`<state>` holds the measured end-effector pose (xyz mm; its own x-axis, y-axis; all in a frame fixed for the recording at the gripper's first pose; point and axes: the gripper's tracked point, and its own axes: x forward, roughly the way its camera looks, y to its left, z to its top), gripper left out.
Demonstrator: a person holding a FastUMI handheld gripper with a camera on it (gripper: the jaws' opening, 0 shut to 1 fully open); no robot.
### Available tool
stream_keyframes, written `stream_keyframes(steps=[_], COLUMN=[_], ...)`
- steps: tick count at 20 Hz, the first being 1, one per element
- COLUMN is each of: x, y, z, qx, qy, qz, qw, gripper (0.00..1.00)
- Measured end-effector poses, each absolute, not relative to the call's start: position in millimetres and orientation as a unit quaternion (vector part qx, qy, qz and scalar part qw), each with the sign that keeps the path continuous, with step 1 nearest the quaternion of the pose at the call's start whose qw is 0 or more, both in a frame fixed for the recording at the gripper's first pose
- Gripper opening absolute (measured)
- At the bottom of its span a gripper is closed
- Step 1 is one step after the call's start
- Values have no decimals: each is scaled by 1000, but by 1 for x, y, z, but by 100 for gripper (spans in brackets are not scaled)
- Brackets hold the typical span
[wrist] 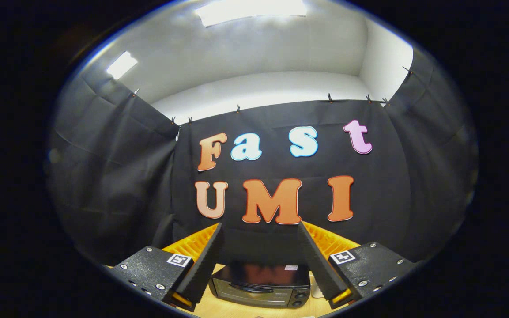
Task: Open the toaster oven, put the food inside, and close the toaster oven door.
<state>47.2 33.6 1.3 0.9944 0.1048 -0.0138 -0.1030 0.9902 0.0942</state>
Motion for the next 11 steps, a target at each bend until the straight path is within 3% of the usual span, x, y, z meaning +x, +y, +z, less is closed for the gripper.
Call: stream_keyframes(steps=[11], x=[34], y=[45], z=[51], qx=[33], qy=[-8], qz=[82], qw=[996], gripper=[98])
